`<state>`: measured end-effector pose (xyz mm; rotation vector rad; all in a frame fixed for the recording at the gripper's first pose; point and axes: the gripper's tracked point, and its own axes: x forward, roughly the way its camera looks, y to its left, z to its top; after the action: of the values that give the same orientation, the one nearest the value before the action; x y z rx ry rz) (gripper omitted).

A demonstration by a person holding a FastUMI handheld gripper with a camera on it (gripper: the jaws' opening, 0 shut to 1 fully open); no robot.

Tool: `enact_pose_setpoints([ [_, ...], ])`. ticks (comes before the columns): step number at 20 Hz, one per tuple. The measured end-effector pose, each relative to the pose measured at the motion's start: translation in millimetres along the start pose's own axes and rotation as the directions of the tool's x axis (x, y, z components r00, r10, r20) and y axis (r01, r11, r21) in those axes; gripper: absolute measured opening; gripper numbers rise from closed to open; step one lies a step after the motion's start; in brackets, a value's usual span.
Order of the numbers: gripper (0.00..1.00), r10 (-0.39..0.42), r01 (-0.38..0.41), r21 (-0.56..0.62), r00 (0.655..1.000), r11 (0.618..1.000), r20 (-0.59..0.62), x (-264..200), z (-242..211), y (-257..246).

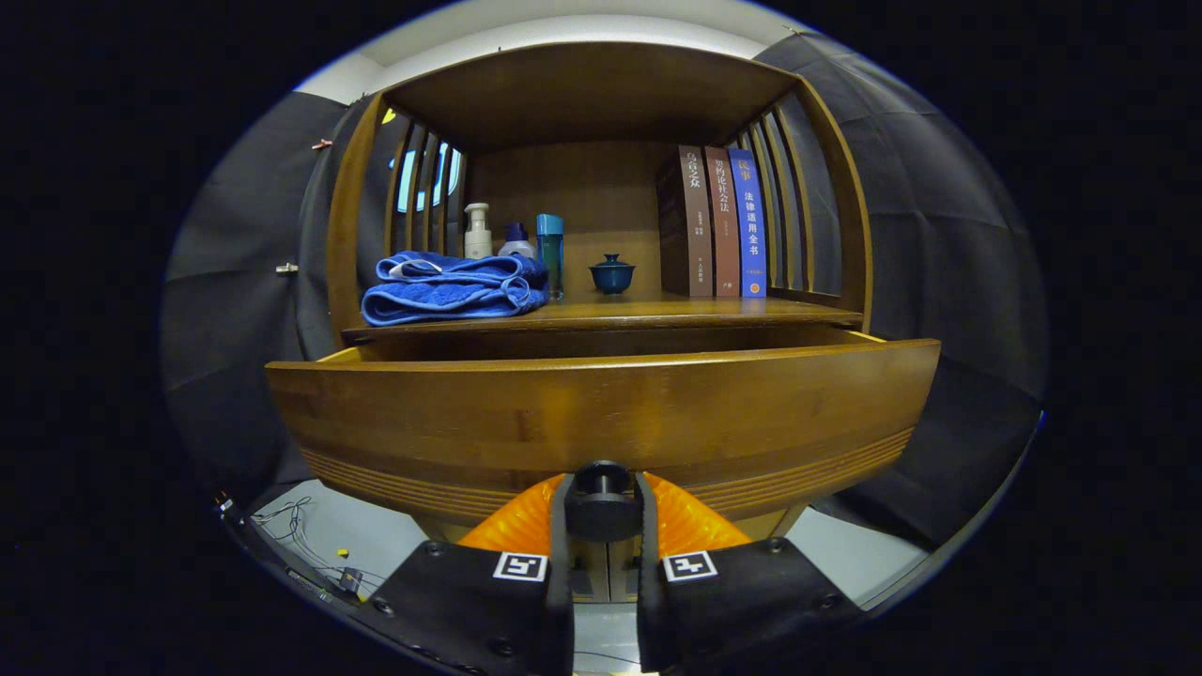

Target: Pull open the drawer, take out the items inside it, and place them on the countertop above the cabinet.

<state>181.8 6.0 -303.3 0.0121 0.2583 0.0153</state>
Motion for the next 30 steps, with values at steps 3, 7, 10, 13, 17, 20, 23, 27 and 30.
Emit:
enact_pose_setpoints([
  [3, 0.3, 0.004, -0.004, 0.006, 1.0, 1.0, -0.003, -17.8, -3.7, -0.9],
  [7, 0.3, 0.004, -0.004, 0.01, 1.0, 1.0, 0.0, -35.8, -7.0, -2.4],
  [10, 0.3, 0.004, -0.004, 0.016, 1.0, 1.0, 0.0, -47.0, -9.6, -3.1],
  [13, 0.3, 0.006, -0.006, 0.019, 1.0, 1.0, -0.005, -54.3, -12.8, -3.9],
  [17, 0.3, 0.003, -0.003, 0.019, 1.0, 1.0, -0.012, -64.2, -19.8, -5.0],
  [20, 0.3, 0.002, -0.002, 0.011, 1.0, 1.0, -0.018, -68.7, -23.6, -3.4],
  [23, 0.35, 0.01, -0.01, -0.015, 1.0, 1.0, -0.018, -69.9, -24.1, -3.1],
  [27, 0.73, 0.019, -0.017, -0.059, 0.999, 0.998, 0.041, -79.3, -1.7, -2.9],
  [30, 0.98, 0.025, -0.022, -0.065, 0.999, 0.998, 0.046, -91.9, 9.0, -3.3],
])
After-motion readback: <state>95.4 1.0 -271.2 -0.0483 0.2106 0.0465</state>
